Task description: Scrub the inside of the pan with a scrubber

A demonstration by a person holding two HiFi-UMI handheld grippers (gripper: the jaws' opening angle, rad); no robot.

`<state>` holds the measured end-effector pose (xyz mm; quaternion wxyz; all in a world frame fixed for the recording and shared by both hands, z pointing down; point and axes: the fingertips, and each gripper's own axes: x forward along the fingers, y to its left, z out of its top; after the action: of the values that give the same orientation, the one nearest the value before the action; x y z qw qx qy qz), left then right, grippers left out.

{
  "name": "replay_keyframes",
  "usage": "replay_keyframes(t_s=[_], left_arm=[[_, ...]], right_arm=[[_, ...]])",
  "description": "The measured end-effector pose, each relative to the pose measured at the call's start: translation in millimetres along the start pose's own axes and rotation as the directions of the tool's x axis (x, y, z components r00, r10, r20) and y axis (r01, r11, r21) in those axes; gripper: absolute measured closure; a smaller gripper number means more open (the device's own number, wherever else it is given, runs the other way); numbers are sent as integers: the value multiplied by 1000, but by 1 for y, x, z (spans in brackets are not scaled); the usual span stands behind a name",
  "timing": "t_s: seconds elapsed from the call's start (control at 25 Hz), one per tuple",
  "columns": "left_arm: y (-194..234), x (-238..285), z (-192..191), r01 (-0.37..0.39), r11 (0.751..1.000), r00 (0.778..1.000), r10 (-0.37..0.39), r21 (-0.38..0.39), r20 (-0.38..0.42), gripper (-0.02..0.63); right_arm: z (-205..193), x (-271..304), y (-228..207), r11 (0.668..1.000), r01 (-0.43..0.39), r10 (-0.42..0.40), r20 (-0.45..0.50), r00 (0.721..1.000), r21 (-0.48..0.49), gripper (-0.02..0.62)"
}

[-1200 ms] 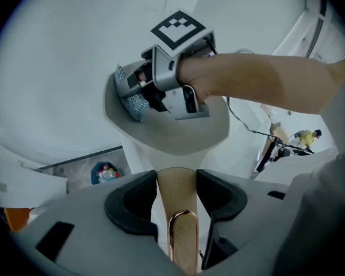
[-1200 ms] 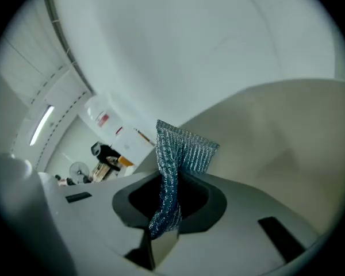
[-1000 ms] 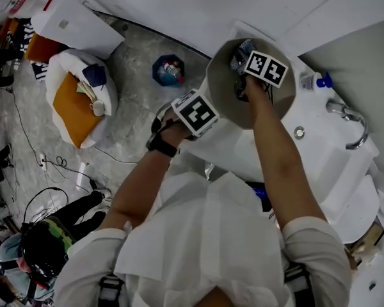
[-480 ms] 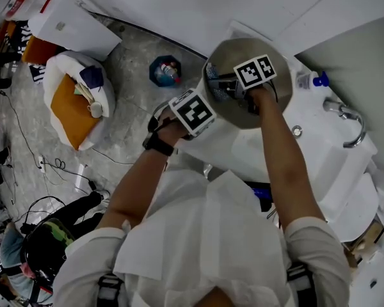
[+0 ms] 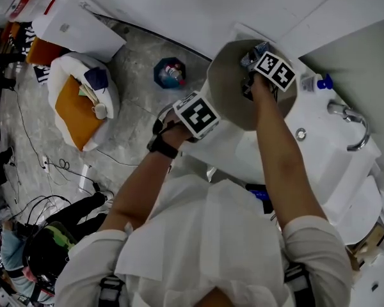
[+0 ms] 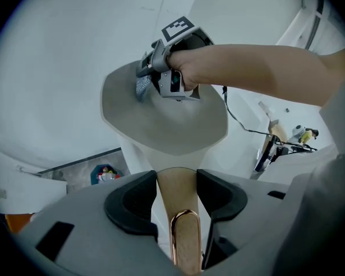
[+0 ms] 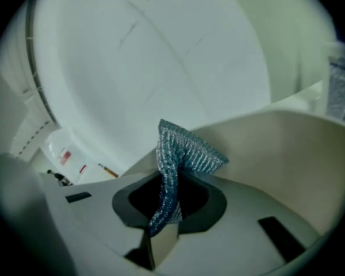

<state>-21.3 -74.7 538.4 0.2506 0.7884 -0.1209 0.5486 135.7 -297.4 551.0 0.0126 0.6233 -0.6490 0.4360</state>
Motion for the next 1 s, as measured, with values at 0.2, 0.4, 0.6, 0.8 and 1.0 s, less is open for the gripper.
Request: replay_keyframes(t_s=[0.2,0.4,0.6,0.8,1.0], left_arm=[[0,-1,1,13,1000,1000,-13,10,3,376],[-4,3,6,22,1000,1000,-22,12,2,374],[-4,2,6,18,1000,1000,-18,3,11,374],[-1,-1,-2,12,999,1000,-13,-38,-15,376],[-2,-3,-5,5,999,1000,-7,-44,-28,376]], right_arm=[[-8,8,17,997,-77,77,-26,997,-20,548],[-74,5,79,906,-414,350,-393,850,-89,548],[-141,-43,97,790,-614,431,-707,561,-6,548],[-181,-111,80,692,-721,293,-930,222,45,548],[-172,-110,97,662,-742,417,-874,249,105,548]])
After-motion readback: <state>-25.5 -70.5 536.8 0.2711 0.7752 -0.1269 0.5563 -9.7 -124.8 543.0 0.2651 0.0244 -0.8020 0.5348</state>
